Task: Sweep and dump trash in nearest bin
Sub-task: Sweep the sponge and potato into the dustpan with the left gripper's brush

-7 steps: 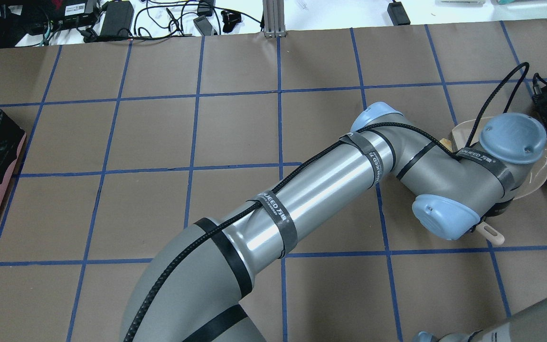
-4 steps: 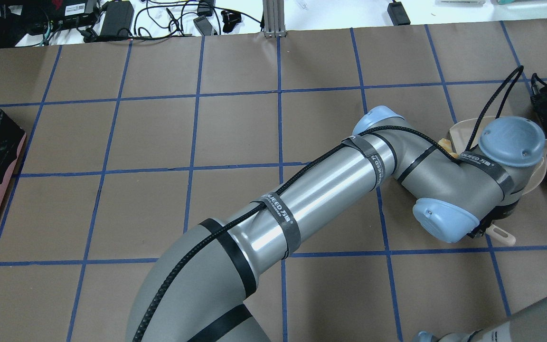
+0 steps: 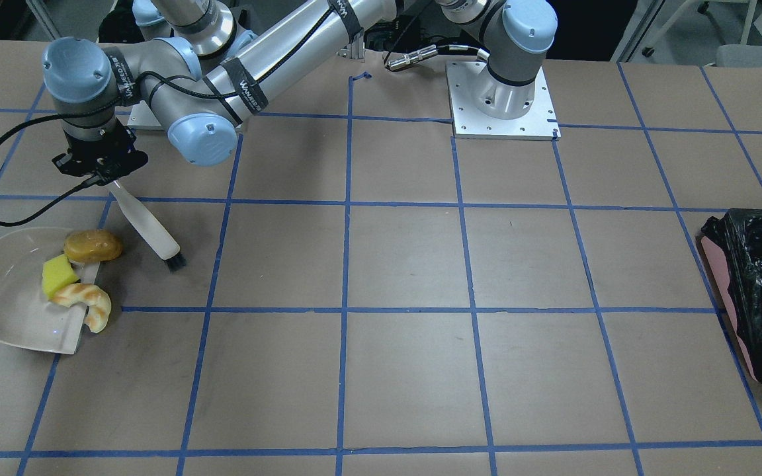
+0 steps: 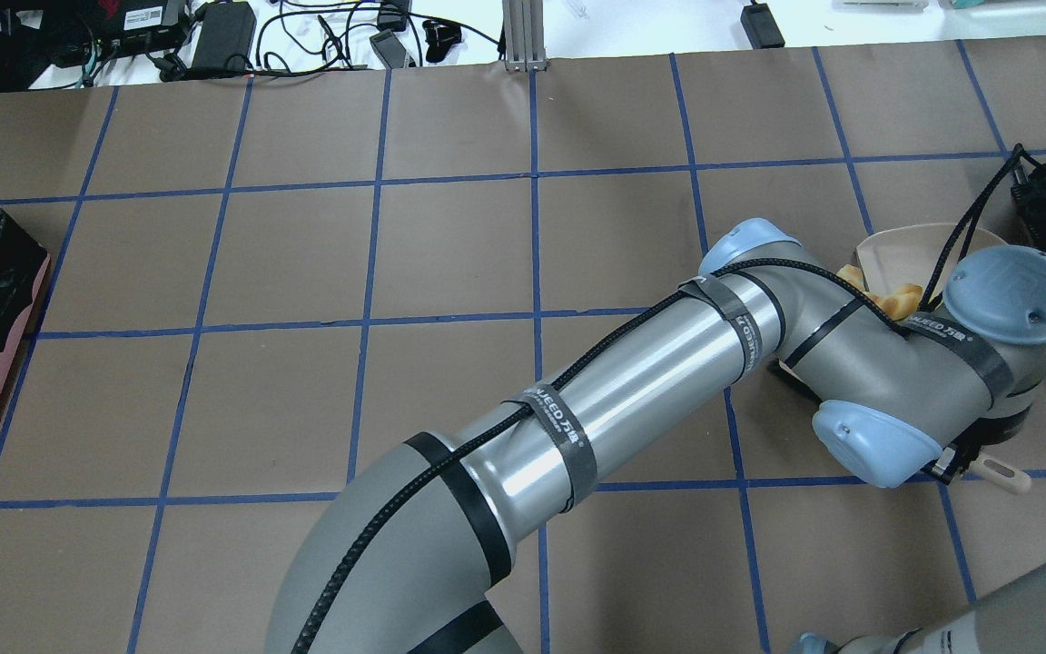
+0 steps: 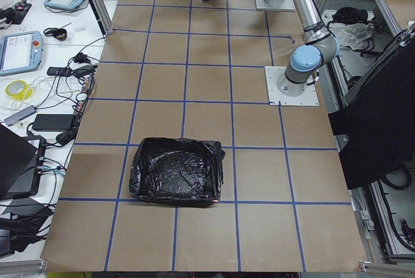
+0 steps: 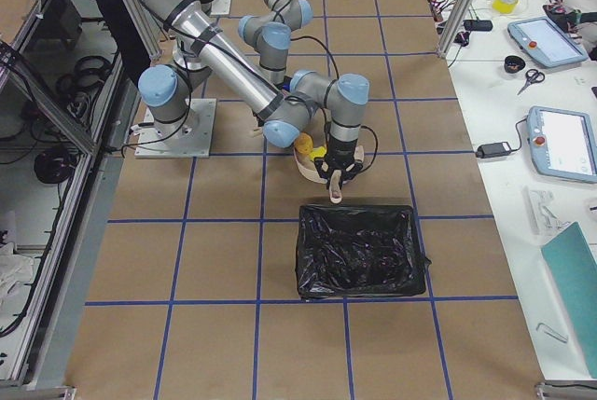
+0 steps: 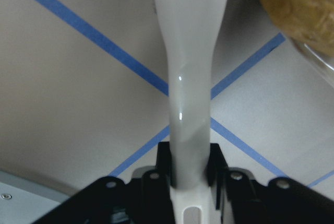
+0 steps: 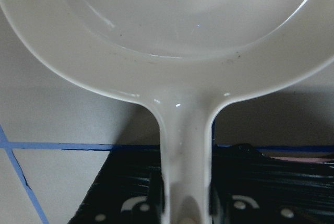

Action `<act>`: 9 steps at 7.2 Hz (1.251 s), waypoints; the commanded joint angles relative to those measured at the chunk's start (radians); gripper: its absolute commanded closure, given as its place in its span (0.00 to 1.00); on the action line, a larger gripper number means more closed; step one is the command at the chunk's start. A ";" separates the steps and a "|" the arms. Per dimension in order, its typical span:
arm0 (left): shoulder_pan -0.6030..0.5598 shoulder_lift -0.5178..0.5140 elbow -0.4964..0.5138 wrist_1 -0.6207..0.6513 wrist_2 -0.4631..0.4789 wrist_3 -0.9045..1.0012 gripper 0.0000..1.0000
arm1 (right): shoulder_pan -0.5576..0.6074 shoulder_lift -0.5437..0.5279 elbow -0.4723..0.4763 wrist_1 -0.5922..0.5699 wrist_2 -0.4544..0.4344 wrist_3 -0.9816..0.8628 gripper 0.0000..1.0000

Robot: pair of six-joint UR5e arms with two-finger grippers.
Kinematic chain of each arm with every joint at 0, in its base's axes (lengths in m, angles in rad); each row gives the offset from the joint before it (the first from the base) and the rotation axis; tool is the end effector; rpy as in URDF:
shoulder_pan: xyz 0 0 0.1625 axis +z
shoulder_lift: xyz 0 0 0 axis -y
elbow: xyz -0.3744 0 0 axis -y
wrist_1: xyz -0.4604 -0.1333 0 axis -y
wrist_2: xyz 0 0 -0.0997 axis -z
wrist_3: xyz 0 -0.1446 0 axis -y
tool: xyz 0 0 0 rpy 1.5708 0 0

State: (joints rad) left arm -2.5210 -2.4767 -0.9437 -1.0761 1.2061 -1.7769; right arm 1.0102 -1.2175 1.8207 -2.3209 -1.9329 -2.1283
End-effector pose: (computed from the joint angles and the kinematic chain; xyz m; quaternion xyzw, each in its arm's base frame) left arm -0.8101 -0.3518 0.1562 0.3748 -0.9032 -0.1546 0.1408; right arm -0.2639 -0.5748 0.1334 0.6832 -0.7041 -0.1588 0.1106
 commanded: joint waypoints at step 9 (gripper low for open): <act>-0.004 -0.152 0.153 0.150 0.207 0.672 1.00 | 0.001 -0.001 -0.001 0.000 -0.001 0.002 1.00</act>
State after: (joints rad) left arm -2.5283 -2.6103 -0.8208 -0.9495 1.3886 -1.1806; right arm 1.0095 -1.2180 1.8193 -2.3210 -1.9332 -2.1273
